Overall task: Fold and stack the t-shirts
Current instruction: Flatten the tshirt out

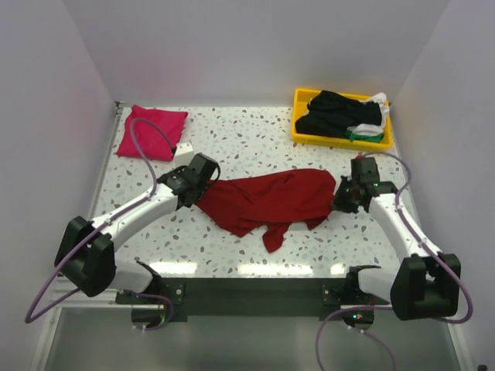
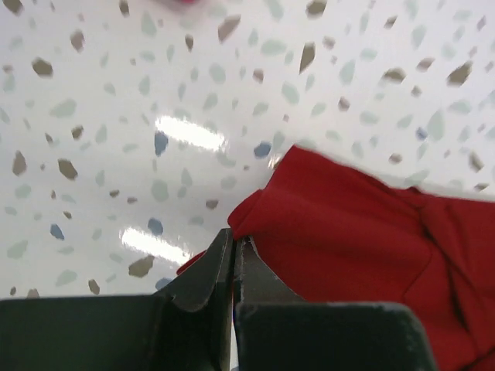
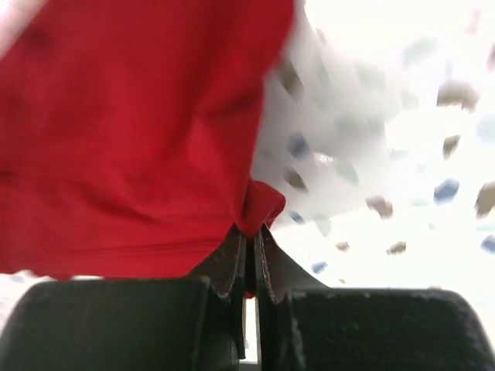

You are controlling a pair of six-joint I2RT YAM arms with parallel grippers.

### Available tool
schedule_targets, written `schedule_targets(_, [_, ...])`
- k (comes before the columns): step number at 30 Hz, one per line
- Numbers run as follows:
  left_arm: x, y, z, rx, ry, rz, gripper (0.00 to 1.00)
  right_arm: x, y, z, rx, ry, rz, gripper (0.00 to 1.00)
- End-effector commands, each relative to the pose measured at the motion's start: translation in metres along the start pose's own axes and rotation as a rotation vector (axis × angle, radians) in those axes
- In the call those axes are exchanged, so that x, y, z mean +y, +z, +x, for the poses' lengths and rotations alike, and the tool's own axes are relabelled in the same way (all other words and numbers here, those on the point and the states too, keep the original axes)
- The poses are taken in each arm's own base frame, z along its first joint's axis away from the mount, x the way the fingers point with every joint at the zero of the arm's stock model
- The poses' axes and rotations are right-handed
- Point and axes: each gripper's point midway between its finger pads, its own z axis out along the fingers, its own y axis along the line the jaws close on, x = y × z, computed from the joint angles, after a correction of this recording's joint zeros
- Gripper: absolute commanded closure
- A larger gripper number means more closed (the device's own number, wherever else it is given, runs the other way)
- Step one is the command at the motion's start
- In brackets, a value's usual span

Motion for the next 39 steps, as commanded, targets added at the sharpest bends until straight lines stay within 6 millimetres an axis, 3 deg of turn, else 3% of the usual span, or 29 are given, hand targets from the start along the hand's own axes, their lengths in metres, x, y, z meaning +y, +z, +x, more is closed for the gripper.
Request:
schedule_targets(1, [0.010, -0.038, -0.090, -0.237, -0.096, -0.011, 1.00, 0.037, -0.076, -0.074, -0.277, -0.092, -0.103, 1.00])
schedule_targets(2, [0.012, -0.057, -0.118, -0.296, -0.150, 0.013, 1.00, 0.041, -0.092, -0.085, -0.323, -0.095, -0.111, 1.00])
schedule_targets(3, [0.015, -0.068, -0.131, -0.331, -0.157, 0.017, 1.00, 0.051, -0.119, -0.103, -0.405, -0.097, -0.136, 1.00])
schedule_targets(4, [0.019, -0.079, -0.147, -0.374, -0.177, 0.016, 1.00, 0.055, -0.135, -0.110, -0.442, -0.103, -0.148, 1.00])
schedule_targets(5, [0.024, -0.103, -0.172, -0.434, -0.237, 0.052, 1.00, 0.060, -0.156, -0.117, -0.501, -0.109, -0.175, 1.00])
schedule_targets(6, [0.029, -0.116, -0.185, -0.468, -0.257, 0.063, 1.00, 0.070, -0.186, -0.130, -0.577, -0.113, -0.213, 1.00])
schedule_targets(9, [0.043, -0.173, -0.231, -0.597, -0.343, 0.175, 1.00, 0.078, -0.240, -0.143, -0.712, -0.118, -0.261, 1.00])
schedule_targets(10, [0.045, -0.188, -0.240, -0.624, -0.355, 0.217, 1.00, 0.084, -0.271, -0.149, -0.782, -0.127, -0.294, 1.00])
schedule_targets(11, [0.056, -0.216, -0.257, -0.683, -0.407, 0.266, 1.00, 0.085, -0.289, -0.150, -0.820, -0.127, -0.308, 1.00])
schedule_targets(12, [0.064, -0.231, -0.265, -0.711, -0.407, 0.282, 1.00, 0.088, -0.320, -0.153, -0.884, -0.121, -0.337, 1.00])
schedule_targets(13, [0.072, -0.243, -0.271, -0.734, -0.428, 0.290, 1.00, 0.089, -0.334, -0.153, -0.913, -0.117, -0.353, 1.00])
schedule_targets(14, [0.090, -0.268, -0.283, -0.784, -0.465, 0.309, 1.00, 0.090, -0.349, -0.153, -0.950, -0.113, -0.368, 1.00])
schedule_targets(15, [0.099, -0.279, -0.288, -0.808, -0.484, 0.311, 1.00, 0.092, -0.379, -0.152, -1.017, -0.112, -0.405, 1.00])
schedule_targets(17, [0.127, -0.313, -0.299, -0.880, -0.530, 0.337, 1.00, 0.090, -0.407, -0.149, -1.078, -0.113, -0.424, 1.00])
schedule_targets(18, [0.137, -0.325, -0.301, -0.901, -0.546, 0.347, 1.00, 0.091, -0.435, -0.145, -1.136, -0.116, -0.451, 1.00])
schedule_targets(20, [0.162, -0.355, -0.307, -0.959, -0.583, 0.381, 1.00, 0.089, -0.455, -0.139, -1.167, -0.132, -0.460, 1.00])
schedule_targets(21, [0.167, -0.364, -0.308, -0.975, -0.590, 0.401, 1.00, 0.089, -0.475, -0.135, -1.200, -0.140, -0.480, 1.00])
schedule_targets(24, [0.191, -0.395, -0.311, -1.037, -0.617, 0.453, 1.00, 0.089, -0.510, -0.123, -1.252, -0.159, -0.517, 1.00])
schedule_targets(27, [0.203, -0.409, -0.313, -1.069, -0.636, 0.461, 1.00, 0.086, -0.521, -0.125, -1.280, -0.145, -0.508, 1.00])
schedule_targets(30, [0.204, -0.396, -0.320, -1.066, -0.644, 0.366, 1.00, 0.087, -0.498, -0.142, -1.228, -0.095, -0.462, 1.00])
schedule_targets(32, [0.186, -0.376, -0.329, -1.041, -0.600, 0.274, 1.00, 0.097, -0.472, -0.153, -1.151, -0.099, -0.460, 1.00])
schedule_targets(33, [0.186, -0.362, -0.330, -1.022, -0.607, 0.187, 1.00, 0.103, -0.447, -0.159, -1.089, -0.105, -0.453, 1.00])
schedule_targets(34, [0.164, -0.341, -0.337, -0.997, -0.573, 0.128, 1.00, 0.108, -0.430, -0.162, -1.041, -0.100, -0.463, 1.00])
schedule_targets(35, [0.155, -0.327, -0.338, -0.981, -0.518, 0.061, 1.00, 0.109, -0.392, -0.167, -0.959, -0.091, -0.426, 1.00])
schedule_targets(37, [0.140, -0.295, -0.340, -0.948, -0.460, -0.074, 1.00, 0.110, -0.352, -0.172, -0.884, -0.053, -0.405, 1.00])
schedule_targets(38, [0.112, -0.260, -0.346, -0.911, -0.392, -0.117, 1.00, 0.109, -0.329, -0.173, -0.842, -0.042, -0.389, 1.00])
schedule_targets(39, [0.089, -0.236, -0.353, -0.888, -0.331, -0.069, 1.00, 0.103, -0.279, -0.171, -0.755, -0.023, -0.344, 1.00])
